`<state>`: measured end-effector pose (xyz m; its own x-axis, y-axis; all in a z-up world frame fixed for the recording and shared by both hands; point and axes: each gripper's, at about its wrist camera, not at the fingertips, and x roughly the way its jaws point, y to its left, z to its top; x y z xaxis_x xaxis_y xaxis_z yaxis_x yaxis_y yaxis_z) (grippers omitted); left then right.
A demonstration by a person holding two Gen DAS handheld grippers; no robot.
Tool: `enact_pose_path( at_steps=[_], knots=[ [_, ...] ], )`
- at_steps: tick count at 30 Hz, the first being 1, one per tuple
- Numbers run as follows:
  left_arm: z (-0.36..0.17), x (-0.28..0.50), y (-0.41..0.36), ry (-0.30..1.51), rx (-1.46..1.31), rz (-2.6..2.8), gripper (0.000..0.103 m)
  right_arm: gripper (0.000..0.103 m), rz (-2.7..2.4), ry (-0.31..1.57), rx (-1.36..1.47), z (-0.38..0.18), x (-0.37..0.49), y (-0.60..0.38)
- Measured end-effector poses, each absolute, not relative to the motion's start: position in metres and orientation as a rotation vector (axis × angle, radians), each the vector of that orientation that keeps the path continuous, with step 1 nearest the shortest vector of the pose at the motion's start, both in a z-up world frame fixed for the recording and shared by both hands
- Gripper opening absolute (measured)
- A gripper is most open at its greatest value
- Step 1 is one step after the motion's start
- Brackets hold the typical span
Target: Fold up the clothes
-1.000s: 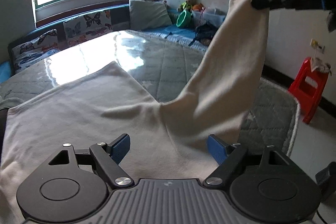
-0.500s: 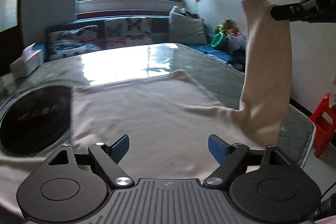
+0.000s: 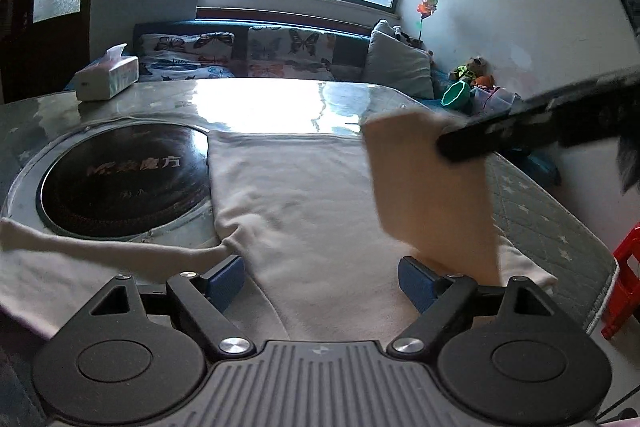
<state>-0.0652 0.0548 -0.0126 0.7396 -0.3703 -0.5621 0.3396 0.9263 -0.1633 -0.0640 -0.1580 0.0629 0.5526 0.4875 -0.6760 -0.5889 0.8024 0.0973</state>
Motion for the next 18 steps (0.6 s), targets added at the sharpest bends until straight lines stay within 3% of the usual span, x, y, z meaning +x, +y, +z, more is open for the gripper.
enact_pose_path(
  at_steps=[1, 7, 18],
  knots=[
    [-0.013, -0.065, 0.055, 0.628, -0.051, -0.388, 0.086, 0.020, 0.646, 0.765, -0.151, 0.058, -0.063, -0.155],
    [-0.014, -0.066, 0.058, 0.634, -0.048, -0.382, 0.086, 0.025, 0.644, 0.779, -0.153, 0.054, -0.068, -0.167],
    [0.002, -0.075, 0.063, 0.617, -0.064, -0.382, 0.086, 0.025, 0.450, 0.823, -0.263, 0.023, -0.073, -0.248]
  ],
)
